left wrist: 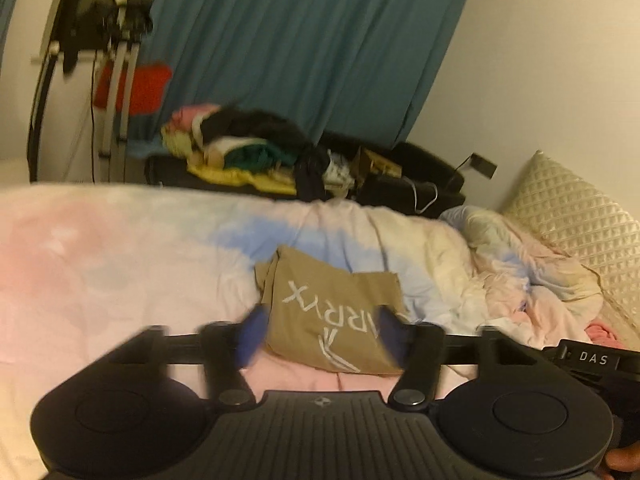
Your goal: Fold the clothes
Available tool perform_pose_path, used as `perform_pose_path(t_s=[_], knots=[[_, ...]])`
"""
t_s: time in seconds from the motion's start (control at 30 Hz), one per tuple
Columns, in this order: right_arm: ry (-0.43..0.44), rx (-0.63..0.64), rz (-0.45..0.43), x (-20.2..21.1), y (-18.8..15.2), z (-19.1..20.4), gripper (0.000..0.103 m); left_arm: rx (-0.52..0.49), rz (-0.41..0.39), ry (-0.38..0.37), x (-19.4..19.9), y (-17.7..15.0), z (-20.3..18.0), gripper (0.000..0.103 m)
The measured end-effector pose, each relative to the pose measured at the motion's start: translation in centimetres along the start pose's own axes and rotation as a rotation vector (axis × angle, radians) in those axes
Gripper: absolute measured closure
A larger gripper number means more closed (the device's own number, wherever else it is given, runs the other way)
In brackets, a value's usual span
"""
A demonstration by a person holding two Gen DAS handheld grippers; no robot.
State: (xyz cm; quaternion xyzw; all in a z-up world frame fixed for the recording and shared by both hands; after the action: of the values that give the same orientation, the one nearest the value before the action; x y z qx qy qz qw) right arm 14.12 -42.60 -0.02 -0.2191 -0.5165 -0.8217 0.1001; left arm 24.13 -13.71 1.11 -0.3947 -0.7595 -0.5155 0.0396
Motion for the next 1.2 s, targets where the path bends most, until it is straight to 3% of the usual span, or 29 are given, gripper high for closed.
perform_pose_path(t_s=[0.17, 0.2, 0.23, 0.27, 0.3, 0.4, 0.63, 0.9, 1.2], knots=[[0.000, 0.166, -0.052, 5.4, 0.2, 3.8, 0.069, -0.092, -0.092, -0.002, 7.5, 0.3, -2.4, 0.000], [0.001, 0.205, -0.048, 6.1, -0.1, 4.6, 0.050, -0.113, -0.112, 0.000, 8.6, 0.3, -2.7, 0.000], [0.004, 0.234, -0.059, 6.7, -0.2, 5.2, 0.022, -0.139, -0.127, -0.005, 9.7, 0.2, -3.1, 0.000], [0.000, 0.253, -0.087, 7.4, -0.4, 5.7, 0.013, -0.165, -0.141, -0.011, 10.7, 0.0, -3.4, 0.000], [-0.004, 0.272, -0.115, 8.1, -0.5, 6.1, 0.009, -0.188, -0.158, -0.011, 11.7, -0.2, -3.6, 0.000], [-0.010, 0.299, -0.153, 9.4, -1.7, 6.7, 0.009, -0.223, -0.216, 0.011, 14.2, -0.9, -3.7, 0.000], [-0.007, 0.344, -0.191, 10.3, -4.7, 7.2, 0.009, -0.206, -0.270, 0.018, 17.2, -3.4, -2.1, 0.000], [-0.044, 0.382, -0.236, 9.3, -7.0, 7.4, 0.009, -0.283, -0.314, 0.058, 16.5, -6.3, -0.8, 0.000], [-0.057, 0.395, -0.225, 7.2, -9.1, 6.6, 0.009, -0.236, -0.310, 0.062, 14.7, -7.7, 1.8, 0.000]])
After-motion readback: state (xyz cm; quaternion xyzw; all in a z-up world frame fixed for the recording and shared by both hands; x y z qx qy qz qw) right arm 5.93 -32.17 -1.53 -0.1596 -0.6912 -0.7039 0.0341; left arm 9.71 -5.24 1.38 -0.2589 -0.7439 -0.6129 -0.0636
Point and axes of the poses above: each gripper's, at about its wrist camera, not at the fingertips, and x roughly against the way its jaws point, z to its left, y to its top, the point moved 9 cm from there along -x, roughly the way its jaws point, and after that the axes turned 13 degrees about x, right-handed, at the moved point
